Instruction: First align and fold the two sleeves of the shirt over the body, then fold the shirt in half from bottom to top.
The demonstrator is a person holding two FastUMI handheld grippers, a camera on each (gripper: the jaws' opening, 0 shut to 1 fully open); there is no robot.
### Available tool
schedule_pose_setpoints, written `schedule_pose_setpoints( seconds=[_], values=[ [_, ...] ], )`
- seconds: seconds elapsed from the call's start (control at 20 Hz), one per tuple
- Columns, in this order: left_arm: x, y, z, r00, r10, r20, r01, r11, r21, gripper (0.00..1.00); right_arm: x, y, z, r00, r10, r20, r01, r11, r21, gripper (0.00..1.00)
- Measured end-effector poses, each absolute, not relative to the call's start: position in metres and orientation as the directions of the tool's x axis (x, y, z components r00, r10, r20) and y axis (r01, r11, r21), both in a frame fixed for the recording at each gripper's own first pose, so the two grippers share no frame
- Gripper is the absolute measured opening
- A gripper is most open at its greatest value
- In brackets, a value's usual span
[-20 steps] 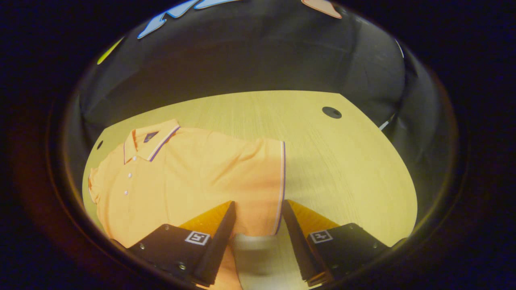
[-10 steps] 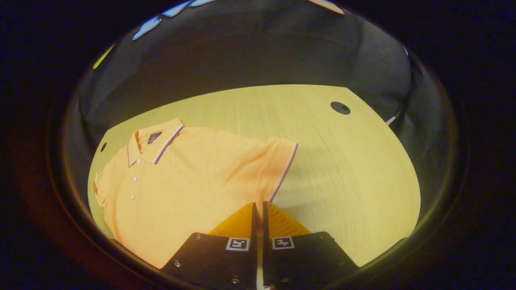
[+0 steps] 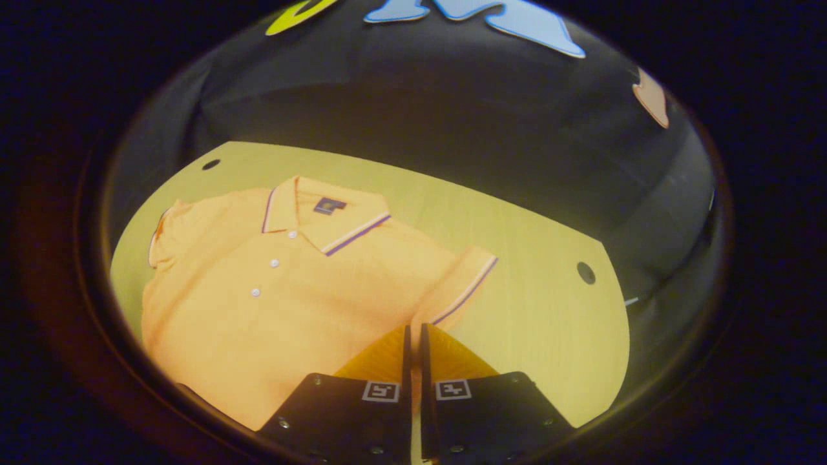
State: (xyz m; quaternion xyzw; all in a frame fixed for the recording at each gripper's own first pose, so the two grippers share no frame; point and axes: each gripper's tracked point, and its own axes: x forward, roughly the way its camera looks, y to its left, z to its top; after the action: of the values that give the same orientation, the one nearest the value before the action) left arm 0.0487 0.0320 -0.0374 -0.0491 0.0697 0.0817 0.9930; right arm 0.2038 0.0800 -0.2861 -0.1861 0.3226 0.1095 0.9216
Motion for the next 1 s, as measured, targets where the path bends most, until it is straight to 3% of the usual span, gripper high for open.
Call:
schedule_pose_setpoints(
  seconds=[0.25,0.45,0.5,0.55,1.0],
  values=[
    [0.043,0.036,-0.042,0.974,0.166,-0.156,-0.18,0.98,-0.083,0.95,0.185,0.122,-0.314,0.707,0.14,-0.693,-0.453,0.842,-0.293,0.06],
    [0.043,0.04,-0.056,0.969,0.168,-0.182,-0.188,0.977,-0.097,0.96,0.18,0.131,-0.316,0.691,0.165,-0.704,-0.479,0.834,-0.275,0.24],
    [0.044,0.04,-0.061,0.968,0.164,-0.191,-0.186,0.977,-0.104,0.95,0.178,0.131,-0.313,0.69,0.171,-0.703,-0.474,0.841,-0.261,0.39],
    [0.046,0.04,-0.066,0.967,0.16,-0.199,-0.184,0.977,-0.109,0.94,0.181,0.129,-0.308,0.697,0.172,-0.696,-0.462,0.85,-0.253,0.41],
    [0.096,0.041,-0.156,0.945,0.08,-0.318,-0.109,0.991,-0.074,0.95,0.174,0.101,-0.252,0.778,0.169,-0.605,-0.331,0.929,-0.165,0.41]
  ],
)
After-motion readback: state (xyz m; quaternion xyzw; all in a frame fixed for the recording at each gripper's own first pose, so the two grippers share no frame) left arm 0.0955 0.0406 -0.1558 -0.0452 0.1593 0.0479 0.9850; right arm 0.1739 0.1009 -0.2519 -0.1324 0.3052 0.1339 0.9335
